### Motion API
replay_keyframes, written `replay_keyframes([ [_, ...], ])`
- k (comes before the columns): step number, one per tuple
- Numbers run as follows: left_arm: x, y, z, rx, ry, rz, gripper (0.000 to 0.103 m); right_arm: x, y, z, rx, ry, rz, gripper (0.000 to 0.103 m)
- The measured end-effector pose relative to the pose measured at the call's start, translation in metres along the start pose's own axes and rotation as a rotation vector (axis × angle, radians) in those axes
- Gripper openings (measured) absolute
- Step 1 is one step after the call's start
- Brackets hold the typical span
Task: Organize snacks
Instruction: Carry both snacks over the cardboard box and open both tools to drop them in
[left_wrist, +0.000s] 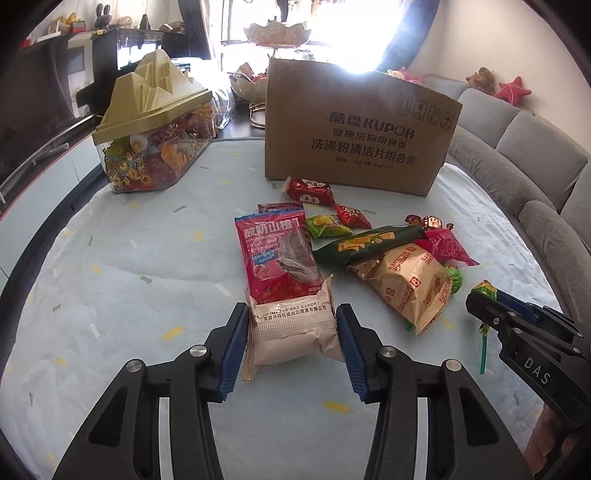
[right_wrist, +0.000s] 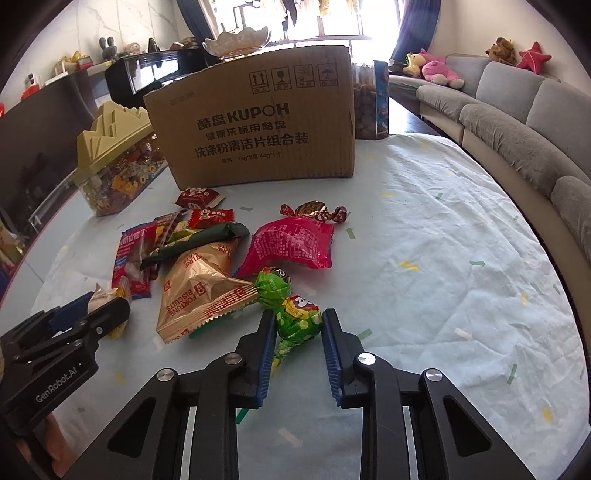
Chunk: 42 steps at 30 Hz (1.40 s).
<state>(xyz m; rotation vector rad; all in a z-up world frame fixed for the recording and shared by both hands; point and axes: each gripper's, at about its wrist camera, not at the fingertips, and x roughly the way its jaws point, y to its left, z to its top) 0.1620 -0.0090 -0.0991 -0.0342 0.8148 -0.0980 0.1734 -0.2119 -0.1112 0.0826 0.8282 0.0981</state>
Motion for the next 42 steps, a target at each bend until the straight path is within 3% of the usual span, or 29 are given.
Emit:
replay_keyframes([
  [11, -0.04, -0.014, 0.03, 0.079, -0.118, -0.032, 0.048, -0.042, 0.008, 0.022, -0.026, -0.089, 0.042, 0.027],
  [26, -0.051, -0.021, 0.127, 0.156, -0.261, -0.039, 0.048, -0.063, 0.022, 0.117, -0.109, -0.246, 0.059, 0.027],
  [35, -0.041, -0.022, 0.186, 0.173, -0.29, -0.036, 0.048, -0.055, 0.024, 0.181, -0.125, -0.293, 0.069, 0.027],
  [42, -0.018, -0.021, 0.229, 0.167, -0.244, -0.061, 0.048, -0.035, 0.023, 0.224, -0.118, -0.266, 0.065, 0.027],
])
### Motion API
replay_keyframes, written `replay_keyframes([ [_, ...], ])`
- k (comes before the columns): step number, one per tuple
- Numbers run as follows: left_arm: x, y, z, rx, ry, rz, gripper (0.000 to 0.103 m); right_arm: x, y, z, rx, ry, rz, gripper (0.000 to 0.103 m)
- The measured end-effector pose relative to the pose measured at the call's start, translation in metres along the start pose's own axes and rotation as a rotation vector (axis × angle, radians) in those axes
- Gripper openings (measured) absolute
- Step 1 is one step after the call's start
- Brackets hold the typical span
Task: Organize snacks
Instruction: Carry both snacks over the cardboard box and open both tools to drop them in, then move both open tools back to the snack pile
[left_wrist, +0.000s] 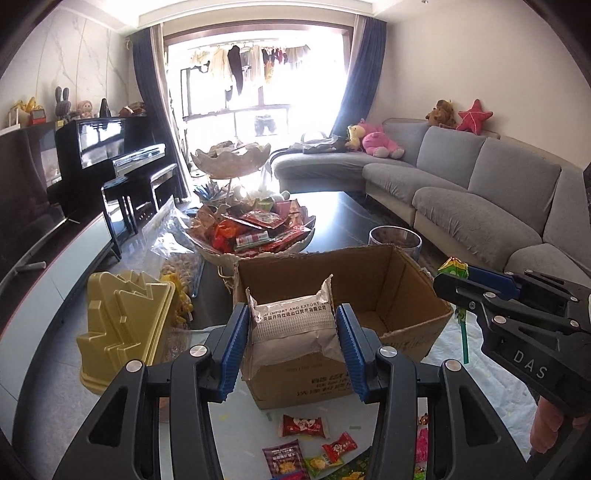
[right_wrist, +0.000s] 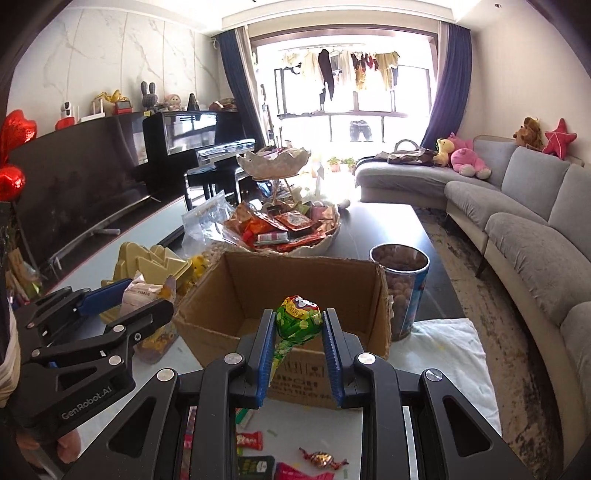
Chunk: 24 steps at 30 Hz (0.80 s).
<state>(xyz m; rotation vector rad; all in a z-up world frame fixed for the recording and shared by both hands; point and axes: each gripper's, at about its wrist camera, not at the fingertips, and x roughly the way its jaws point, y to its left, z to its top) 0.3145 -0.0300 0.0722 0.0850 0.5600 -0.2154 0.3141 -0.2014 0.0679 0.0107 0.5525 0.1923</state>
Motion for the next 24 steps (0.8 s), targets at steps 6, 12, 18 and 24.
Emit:
replay_keyframes([
  [6, 0.034, 0.003, 0.017, -0.02, 0.044, -0.019, 0.048, 0.028, -0.011, 0.016, 0.028, 0.034, -0.01, 0.027],
  [12, 0.063, 0.002, 0.025, -0.018, 0.092, -0.026, 0.051, 0.051, -0.018, 0.024, 0.037, 0.062, -0.024, 0.027],
  [18, 0.069, 0.005, 0.027, -0.039, 0.094, -0.012, 0.073, 0.065, -0.024, 0.029, 0.035, 0.074, -0.047, 0.041],
  [24, 0.05, 0.009, 0.022, -0.048, 0.075, 0.019, 0.084, 0.056, -0.023, 0.022, 0.033, 0.056, -0.059, 0.049],
])
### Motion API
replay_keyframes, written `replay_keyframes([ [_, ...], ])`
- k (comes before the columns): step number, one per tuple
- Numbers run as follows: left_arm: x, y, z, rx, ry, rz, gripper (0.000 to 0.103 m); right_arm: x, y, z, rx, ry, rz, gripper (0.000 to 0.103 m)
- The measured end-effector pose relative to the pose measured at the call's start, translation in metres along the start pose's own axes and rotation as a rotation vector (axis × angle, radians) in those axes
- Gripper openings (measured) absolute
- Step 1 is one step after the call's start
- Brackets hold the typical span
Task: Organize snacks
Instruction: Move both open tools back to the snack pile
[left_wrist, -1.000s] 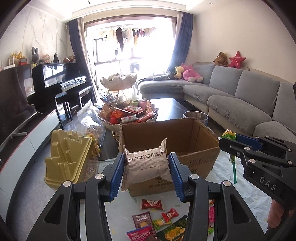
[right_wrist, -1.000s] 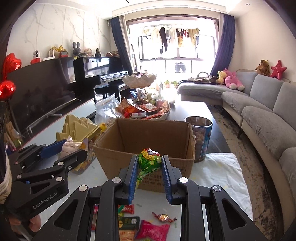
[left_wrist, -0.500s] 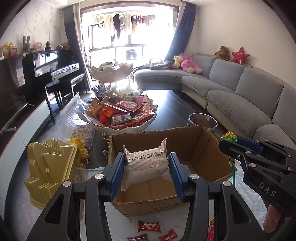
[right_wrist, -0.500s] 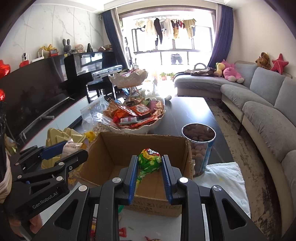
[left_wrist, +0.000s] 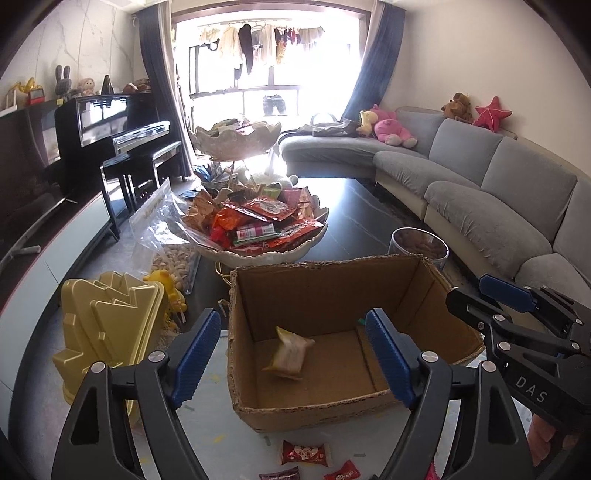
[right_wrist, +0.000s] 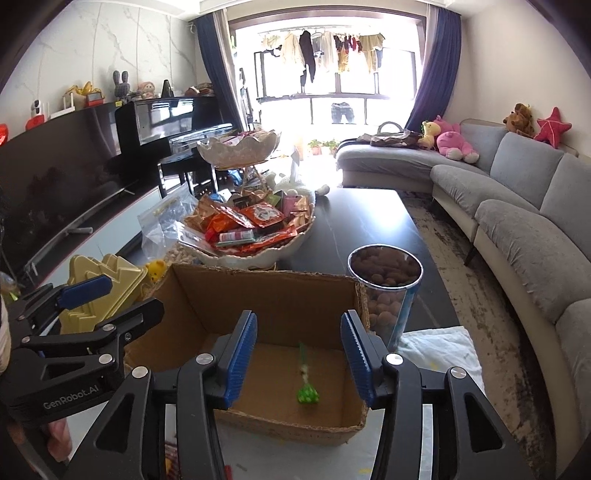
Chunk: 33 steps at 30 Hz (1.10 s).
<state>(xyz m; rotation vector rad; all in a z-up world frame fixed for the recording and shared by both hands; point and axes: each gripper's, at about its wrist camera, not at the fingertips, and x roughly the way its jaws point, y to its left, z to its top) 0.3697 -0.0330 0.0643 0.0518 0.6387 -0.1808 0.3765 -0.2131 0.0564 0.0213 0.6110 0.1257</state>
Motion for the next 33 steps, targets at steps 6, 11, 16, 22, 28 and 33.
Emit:
replay_keyframes([
  [6, -0.035, 0.002, -0.014, 0.017, -0.041, 0.034, 0.088, -0.024, 0.007, -0.014, -0.014, -0.028, 0.001, 0.056],
  [11, -0.067, 0.001, -0.031, 0.045, -0.082, 0.06, 0.093, -0.051, 0.015, -0.029, -0.032, -0.058, 0.001, 0.061],
  [16, -0.093, -0.001, -0.05, 0.06, -0.1, 0.071, 0.095, -0.077, 0.023, -0.046, -0.044, -0.084, 0.007, 0.061],
  [22, -0.117, -0.001, -0.076, 0.037, -0.114, 0.077, 0.097, -0.099, 0.028, -0.064, -0.033, -0.089, 0.015, 0.061],
  [28, -0.133, -0.004, -0.104, 0.043, -0.097, 0.091, 0.098, -0.114, 0.033, -0.089, -0.036, -0.081, 0.004, 0.061],
  [33, -0.14, 0.0, -0.127, 0.009, -0.07, 0.096, 0.098, -0.121, 0.038, -0.114, -0.046, -0.046, 0.005, 0.061],
])
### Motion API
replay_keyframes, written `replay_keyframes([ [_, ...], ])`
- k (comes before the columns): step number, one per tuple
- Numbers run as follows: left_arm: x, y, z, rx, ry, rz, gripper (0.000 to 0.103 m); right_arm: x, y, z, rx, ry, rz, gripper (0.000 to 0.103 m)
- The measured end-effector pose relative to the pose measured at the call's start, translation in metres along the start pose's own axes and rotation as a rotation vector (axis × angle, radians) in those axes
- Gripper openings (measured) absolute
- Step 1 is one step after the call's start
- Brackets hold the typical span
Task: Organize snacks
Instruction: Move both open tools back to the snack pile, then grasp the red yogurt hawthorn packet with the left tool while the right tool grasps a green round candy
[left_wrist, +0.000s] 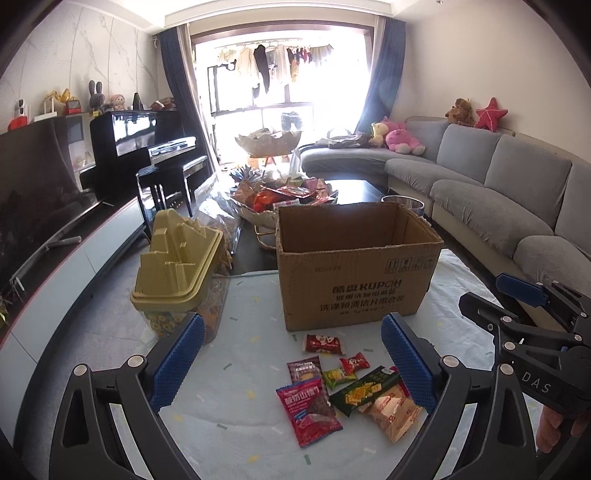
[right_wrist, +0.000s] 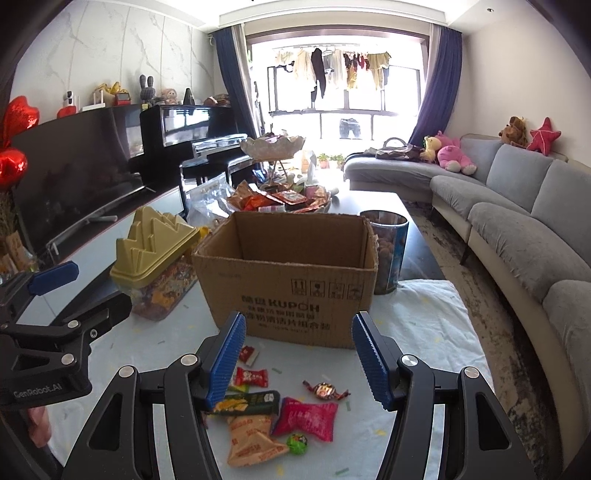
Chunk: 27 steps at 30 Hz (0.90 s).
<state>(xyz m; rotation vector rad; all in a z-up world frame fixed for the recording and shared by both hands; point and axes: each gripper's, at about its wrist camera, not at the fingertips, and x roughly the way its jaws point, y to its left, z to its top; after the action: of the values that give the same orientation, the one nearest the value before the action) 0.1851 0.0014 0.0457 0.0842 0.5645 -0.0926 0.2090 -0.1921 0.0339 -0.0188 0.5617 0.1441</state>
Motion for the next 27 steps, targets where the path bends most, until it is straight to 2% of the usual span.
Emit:
replay_keyframes([
  [8, -0.002, 0.003, -0.038, -0.016, 0.075, 0.006, 0.098, -0.007, 0.005, -0.039, -0.035, 0.045, -0.03, 0.061],
  [19, 0.023, 0.001, -0.094, -0.064, 0.237, -0.025, 0.098, 0.008, -0.005, -0.087, 0.034, 0.176, -0.025, 0.061],
  [27, 0.04, -0.002, -0.111, -0.06, 0.273, -0.013, 0.098, 0.025, -0.011, -0.11, 0.068, 0.242, -0.031, 0.061],
])
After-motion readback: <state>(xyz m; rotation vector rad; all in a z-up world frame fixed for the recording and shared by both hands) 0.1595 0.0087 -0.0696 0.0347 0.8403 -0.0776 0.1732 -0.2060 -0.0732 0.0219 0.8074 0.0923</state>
